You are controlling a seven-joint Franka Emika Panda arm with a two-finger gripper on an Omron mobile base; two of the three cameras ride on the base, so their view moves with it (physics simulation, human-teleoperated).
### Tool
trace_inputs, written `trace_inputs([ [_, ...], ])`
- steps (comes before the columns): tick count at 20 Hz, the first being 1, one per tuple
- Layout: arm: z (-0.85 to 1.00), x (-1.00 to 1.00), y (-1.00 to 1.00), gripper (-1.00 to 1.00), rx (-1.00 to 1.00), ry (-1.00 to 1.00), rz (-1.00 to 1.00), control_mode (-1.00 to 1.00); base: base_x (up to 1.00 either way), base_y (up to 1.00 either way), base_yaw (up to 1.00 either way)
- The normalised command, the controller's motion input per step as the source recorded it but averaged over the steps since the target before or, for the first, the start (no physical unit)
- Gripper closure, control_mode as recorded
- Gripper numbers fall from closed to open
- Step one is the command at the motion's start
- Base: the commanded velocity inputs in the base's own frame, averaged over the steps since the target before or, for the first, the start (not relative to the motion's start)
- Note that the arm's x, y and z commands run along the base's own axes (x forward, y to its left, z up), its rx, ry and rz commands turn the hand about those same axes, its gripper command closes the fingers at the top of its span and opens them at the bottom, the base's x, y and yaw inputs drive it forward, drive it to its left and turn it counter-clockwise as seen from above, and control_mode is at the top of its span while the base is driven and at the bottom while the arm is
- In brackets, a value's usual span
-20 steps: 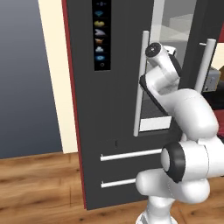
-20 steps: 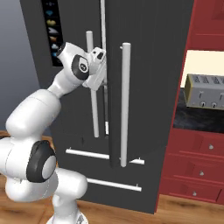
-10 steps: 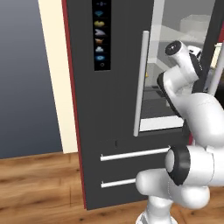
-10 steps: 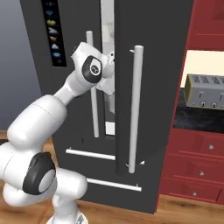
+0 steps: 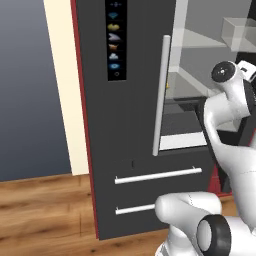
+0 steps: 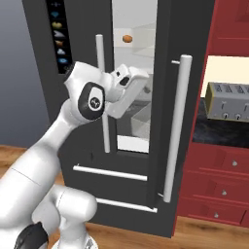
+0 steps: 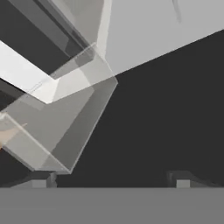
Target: Retrieve the tangerine and mango from the fridge and place them into the bowl on the dining table.
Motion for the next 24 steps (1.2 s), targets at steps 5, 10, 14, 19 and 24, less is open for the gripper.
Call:
trace_inputs([
  [5,0.18,-0.17,0.87,-1.00,0.28,-0.09,0.00,-1.00,0.00,0.00,0.00],
  [10,0.02,0.00,1.00,-1.00,0.49,-0.10,0.00,-1.00,0.00,0.00,0.00],
  [14,0.00,0.00,0.89,-1.00,0.62,-0.20,0.00,-1.00,0.00,0.00,0.00],
  [19,0.00,0.16,0.43,-1.00,0.56,-0.23,0.00,-1.00,0.00,0.00,0.00],
  [24,0.06,0.59,0.24,-1.00,0.16,-0.10,0.00,-1.00,0.00,0.00,0.00],
])
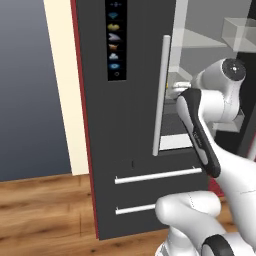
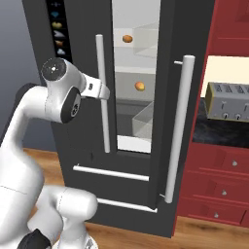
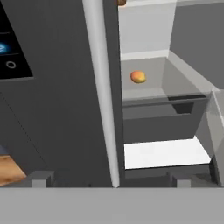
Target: Retrieve the tangerine and mango from the fridge and place them into the bowl on the dining table.
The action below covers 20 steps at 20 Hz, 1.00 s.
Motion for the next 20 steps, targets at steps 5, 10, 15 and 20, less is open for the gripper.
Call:
trace_inputs([
  [5,0.00,0.76,0.32,-1.00,0.00,-0.04,-0.02,-1.00,0.00,0.00,0.00],
  [10,0.00,0.71,0.05,-1.00,0.00,-0.04,-0.06,-1.00,0.00,0.00,0.00],
  [15,0.00,0.65,0.00,-1.00,0.00,-0.13,-0.01,-1.00,0.00,0.00,0.00],
  [20,0.00,0.63,-0.02,-1.00,0.00,-0.08,0.00,-1.00,0.00,0.00,0.00],
])
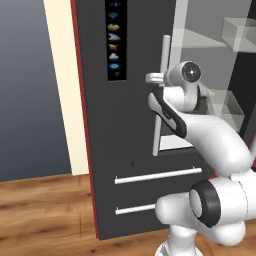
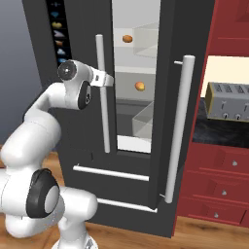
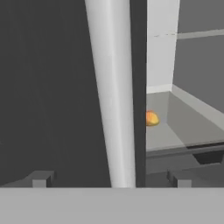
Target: Retrieve the tangerine and mango from the fridge and place them into the bowl on the dining table.
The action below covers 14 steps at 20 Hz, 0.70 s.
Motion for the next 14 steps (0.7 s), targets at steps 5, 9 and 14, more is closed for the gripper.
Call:
trace_inputs([
  [5,0.00,0.70,-0.19,-1.00,0.02,0.00,0.02,-1.00,0.00,0.00,0.00],
  [9,-0.01,0.72,-0.07,1.00,0.01,0.00,0.08,-1.00,0.00,0.00,0.00],
  [14,-0.05,0.24,0.00,1.00,0.00,0.00,0.01,-1.00,0.00,0.00,0.00],
])
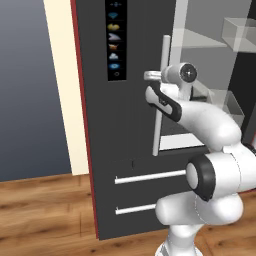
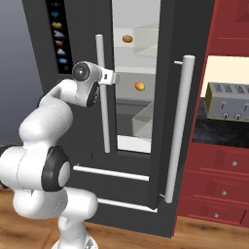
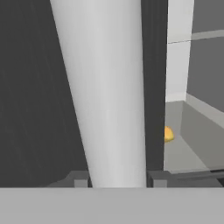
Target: Retrieve the tangerine and mango from the fridge and place them into the bowl on the dining table.
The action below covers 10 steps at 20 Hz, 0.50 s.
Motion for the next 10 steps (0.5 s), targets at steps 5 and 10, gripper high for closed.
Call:
trace_inputs([
  [5,0.09,-0.88,0.08,1.00,-0.01,0.09,0.00,-1.00,0.00,0.00,0.00],
  [10,0.29,-1.00,0.36,1.00,-0.04,0.23,0.05,-1.00,0.00,0.00,0.00],
])
